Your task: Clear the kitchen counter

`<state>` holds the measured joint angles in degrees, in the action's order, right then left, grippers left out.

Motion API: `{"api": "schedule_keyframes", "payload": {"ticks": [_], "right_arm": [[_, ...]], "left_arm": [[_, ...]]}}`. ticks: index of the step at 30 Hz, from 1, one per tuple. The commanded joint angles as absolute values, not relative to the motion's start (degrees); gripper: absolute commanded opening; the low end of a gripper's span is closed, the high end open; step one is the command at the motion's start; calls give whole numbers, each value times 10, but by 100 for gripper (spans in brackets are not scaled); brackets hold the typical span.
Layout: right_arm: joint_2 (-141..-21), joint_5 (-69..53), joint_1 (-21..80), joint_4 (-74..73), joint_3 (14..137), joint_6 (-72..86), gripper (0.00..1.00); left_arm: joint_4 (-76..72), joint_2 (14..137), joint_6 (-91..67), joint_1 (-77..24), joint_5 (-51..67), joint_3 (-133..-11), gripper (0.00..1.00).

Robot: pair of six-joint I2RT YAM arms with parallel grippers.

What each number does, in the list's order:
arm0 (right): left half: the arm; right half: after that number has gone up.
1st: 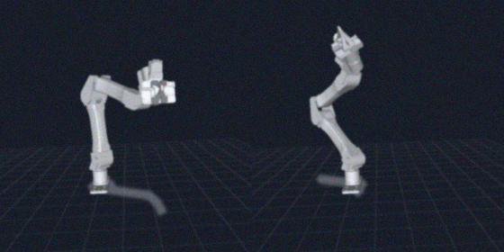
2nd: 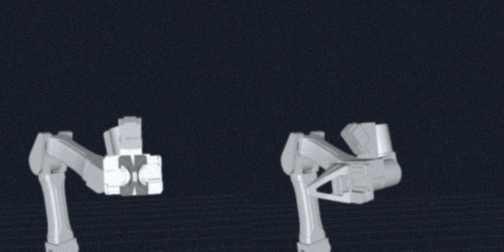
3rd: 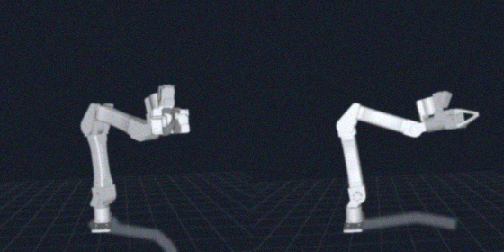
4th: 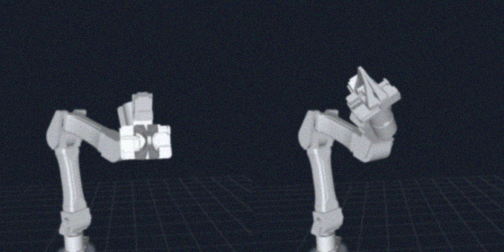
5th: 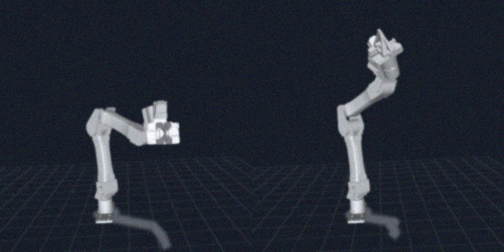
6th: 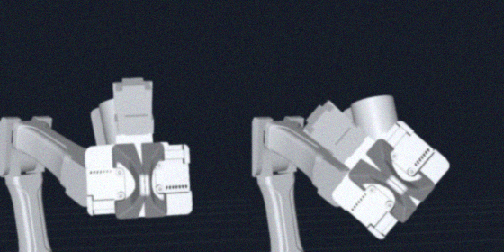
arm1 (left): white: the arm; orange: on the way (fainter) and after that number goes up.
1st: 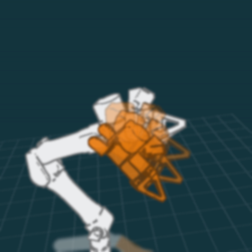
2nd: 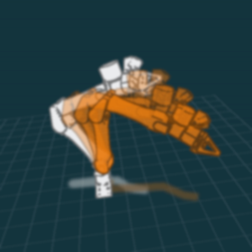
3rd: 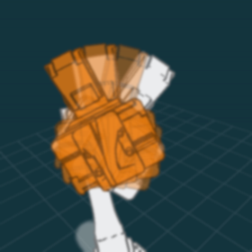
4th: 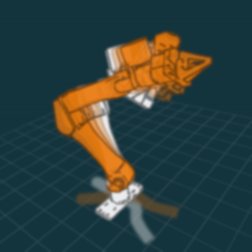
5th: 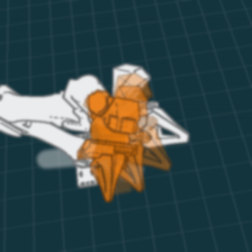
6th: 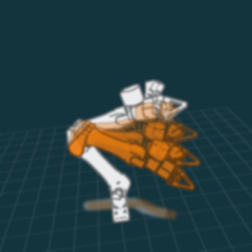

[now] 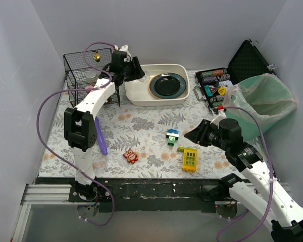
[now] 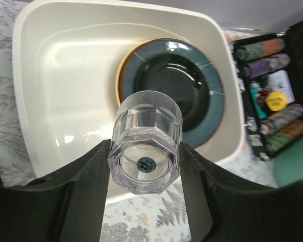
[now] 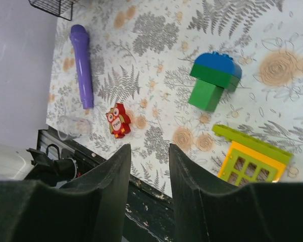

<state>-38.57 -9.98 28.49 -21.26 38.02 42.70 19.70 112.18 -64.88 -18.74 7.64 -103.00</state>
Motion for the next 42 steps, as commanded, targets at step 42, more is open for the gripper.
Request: {"api": "schedule_keyframes", "payload": {"ticks": [42], "right_arm": [[-330, -73, 282, -303, 338, 414, 43]], "left_arm": [[403, 1336, -458, -243, -103, -1217, 30]]}}
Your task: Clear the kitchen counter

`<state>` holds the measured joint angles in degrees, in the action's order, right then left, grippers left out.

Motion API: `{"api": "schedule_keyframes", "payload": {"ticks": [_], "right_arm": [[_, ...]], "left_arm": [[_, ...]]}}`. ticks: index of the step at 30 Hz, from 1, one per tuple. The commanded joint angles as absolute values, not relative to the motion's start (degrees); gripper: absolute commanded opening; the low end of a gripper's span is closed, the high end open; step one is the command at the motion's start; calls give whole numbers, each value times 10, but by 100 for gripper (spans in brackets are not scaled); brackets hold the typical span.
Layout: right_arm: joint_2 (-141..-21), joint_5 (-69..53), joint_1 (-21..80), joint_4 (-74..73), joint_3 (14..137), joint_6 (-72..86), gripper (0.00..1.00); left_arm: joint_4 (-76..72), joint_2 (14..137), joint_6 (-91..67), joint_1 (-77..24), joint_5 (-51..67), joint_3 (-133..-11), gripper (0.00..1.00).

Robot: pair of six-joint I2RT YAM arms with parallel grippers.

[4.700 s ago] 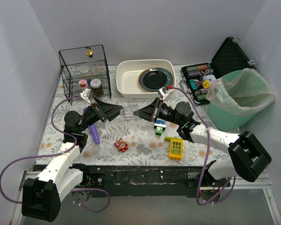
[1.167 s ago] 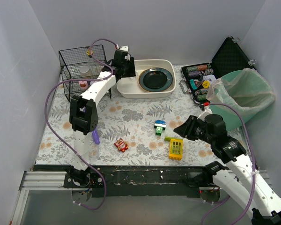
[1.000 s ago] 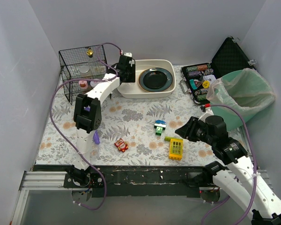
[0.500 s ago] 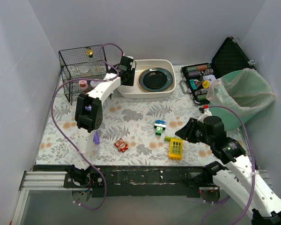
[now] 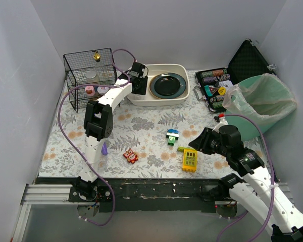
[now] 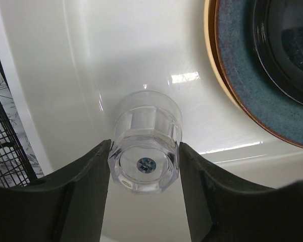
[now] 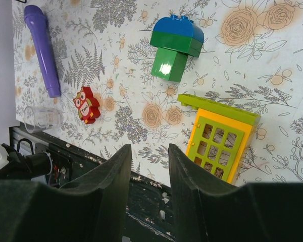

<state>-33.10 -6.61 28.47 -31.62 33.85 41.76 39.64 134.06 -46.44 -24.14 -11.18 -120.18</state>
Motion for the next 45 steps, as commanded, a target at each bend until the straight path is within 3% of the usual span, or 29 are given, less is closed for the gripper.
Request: {"api": "schedule_keyframes", "payload": {"ticks": [1, 5, 15, 21, 29, 33, 38, 45], "right_arm": [[-331, -73, 281, -302, 338, 414, 43], [-330, -73, 281, -304, 338, 412, 43], [-332, -73, 281, -303, 342, 413, 43], [-351, -82, 282, -289, 345, 398, 43], [-414, -93, 296, -248, 384, 377, 46], [-474, -65, 372, -197, 411, 398, 47], [-636, 15, 538, -144, 496, 417, 48], [-893, 4, 663, -99, 663, 414, 51]], "left_arm": [[403, 1336, -459, -243, -101, -1217, 39], [402, 1333, -459, -243, -99, -1216, 62], [406, 1307, -468, -243, -86, -1220, 83], [425, 1229, -509, -243, -24, -1217, 94], [348, 958, -598, -208, 47, -1015, 98], [324, 824, -645, -169, 65, -886, 98], [352, 706, -666, -142, 10, -782, 98], [382, 601, -680, -53, 40, -685, 98]]}}
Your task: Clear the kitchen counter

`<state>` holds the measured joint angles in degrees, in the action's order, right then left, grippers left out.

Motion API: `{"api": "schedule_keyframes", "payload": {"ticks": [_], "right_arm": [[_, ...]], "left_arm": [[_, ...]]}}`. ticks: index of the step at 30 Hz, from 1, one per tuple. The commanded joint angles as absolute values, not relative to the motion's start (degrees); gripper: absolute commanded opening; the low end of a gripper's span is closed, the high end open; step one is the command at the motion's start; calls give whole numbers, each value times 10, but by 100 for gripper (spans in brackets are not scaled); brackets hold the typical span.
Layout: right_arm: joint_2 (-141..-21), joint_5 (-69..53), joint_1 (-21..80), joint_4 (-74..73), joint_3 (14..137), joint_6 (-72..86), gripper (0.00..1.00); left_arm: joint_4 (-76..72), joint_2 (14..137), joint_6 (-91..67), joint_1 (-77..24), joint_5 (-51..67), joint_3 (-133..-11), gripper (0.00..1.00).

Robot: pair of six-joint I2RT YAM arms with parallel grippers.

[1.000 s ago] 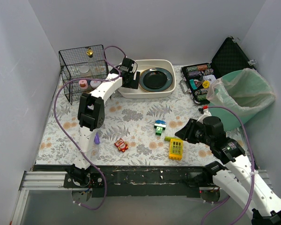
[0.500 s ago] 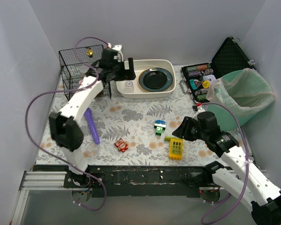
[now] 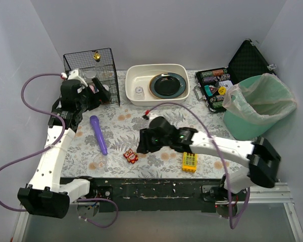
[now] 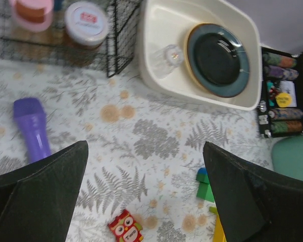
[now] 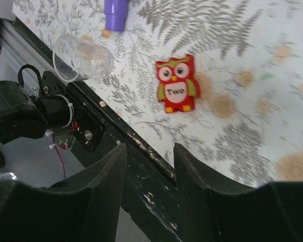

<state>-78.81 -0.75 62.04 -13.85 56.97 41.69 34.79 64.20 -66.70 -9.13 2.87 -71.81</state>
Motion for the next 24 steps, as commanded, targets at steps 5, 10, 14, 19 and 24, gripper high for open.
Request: {"api": "schedule_keyframes", "payload": {"ticks": [5, 10, 14, 19, 24], "right_arm": [[-1014, 7, 700, -115, 790, 417, 56], [-1084, -43, 703, -105, 846, 435, 59], [-1123, -59, 703, -103, 877, 444, 59], [-1161, -65, 705, -105, 908, 453, 59], [-1190, -72, 707, -105, 941, 458, 59]], "left_arm": [[395, 580, -679, -49, 26, -664, 98], [386, 580, -674, -48, 30, -662, 98], [383, 584, -670, -47, 32, -669, 98], [381, 587, -667, -46, 39, -671, 98], [380, 590, -664, -44, 44, -672, 98]]}}
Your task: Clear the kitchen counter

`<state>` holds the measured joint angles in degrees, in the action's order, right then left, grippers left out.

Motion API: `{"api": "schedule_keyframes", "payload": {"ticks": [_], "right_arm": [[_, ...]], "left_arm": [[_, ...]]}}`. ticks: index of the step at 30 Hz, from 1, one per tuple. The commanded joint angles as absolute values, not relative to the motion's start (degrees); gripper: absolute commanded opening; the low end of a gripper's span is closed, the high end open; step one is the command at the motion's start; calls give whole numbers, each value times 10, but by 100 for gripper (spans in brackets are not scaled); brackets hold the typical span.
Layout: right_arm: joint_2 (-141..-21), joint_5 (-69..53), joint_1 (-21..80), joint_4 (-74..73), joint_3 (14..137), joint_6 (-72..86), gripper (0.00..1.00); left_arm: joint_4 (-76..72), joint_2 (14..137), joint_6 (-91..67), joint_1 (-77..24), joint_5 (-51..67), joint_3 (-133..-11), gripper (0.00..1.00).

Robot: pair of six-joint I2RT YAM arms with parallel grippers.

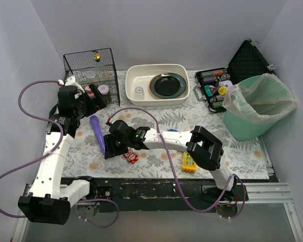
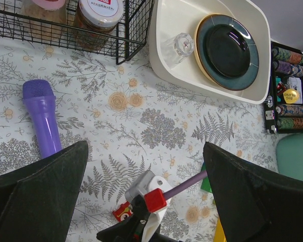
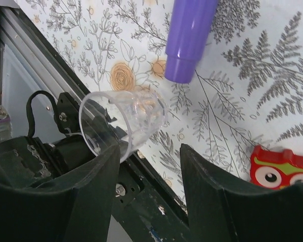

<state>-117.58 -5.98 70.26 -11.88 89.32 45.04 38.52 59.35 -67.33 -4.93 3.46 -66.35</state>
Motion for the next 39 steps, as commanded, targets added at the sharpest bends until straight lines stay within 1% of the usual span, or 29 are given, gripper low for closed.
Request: {"api": "schedule_keyframes", "payload": {"ticks": [1, 7, 12, 15, 19, 20, 21, 23, 25, 28, 30, 31, 33, 36, 38, 39], "right_arm": [[-1195, -75, 707, -106, 947, 459, 60], [-1224, -83, 711, -115, 978, 461, 60], [-1236, -86, 713, -121, 982, 462, 64], [-1236, -83, 715, -125, 977, 463, 70], [-1238, -83, 714, -127, 976, 463, 72], [-1238, -84, 714, -127, 978, 463, 75], [-1240, -84, 714, -129, 981, 463, 80], [-1243, -85, 714, -131, 984, 461, 85], [-1243, -85, 714, -134, 986, 461, 87], [-1242, -83, 714, -134, 986, 459, 88], [-1242, -82, 715, -134, 986, 460, 85], [-1243, -83, 715, -134, 986, 458, 82], [-1243, -85, 715, -133, 985, 459, 73], [-1243, -91, 715, -121, 979, 459, 51], [-1242, -92, 715, -116, 974, 460, 43], [-1241, -91, 715, -115, 972, 460, 43]], "left_arm": [[381, 590, -664, -43, 44, -672, 98], [381, 590, -657, -40, 44, -675, 98], [379, 589, -658, -40, 48, -671, 98], [378, 592, -657, -39, 52, -671, 98], [376, 593, -657, -37, 54, -674, 98], [377, 594, -655, -36, 54, -674, 98], [377, 595, -656, -36, 56, -675, 98], [378, 596, -655, -37, 57, -677, 98], [379, 597, -655, -36, 58, -677, 98], [378, 598, -655, -35, 59, -676, 98], [378, 596, -656, -35, 59, -676, 98], [378, 596, -656, -35, 59, -675, 98], [378, 596, -656, -34, 60, -675, 98], [378, 594, -657, -34, 60, -674, 98], [378, 594, -656, -34, 60, -673, 98], [378, 593, -657, -34, 60, -672, 98]]}}
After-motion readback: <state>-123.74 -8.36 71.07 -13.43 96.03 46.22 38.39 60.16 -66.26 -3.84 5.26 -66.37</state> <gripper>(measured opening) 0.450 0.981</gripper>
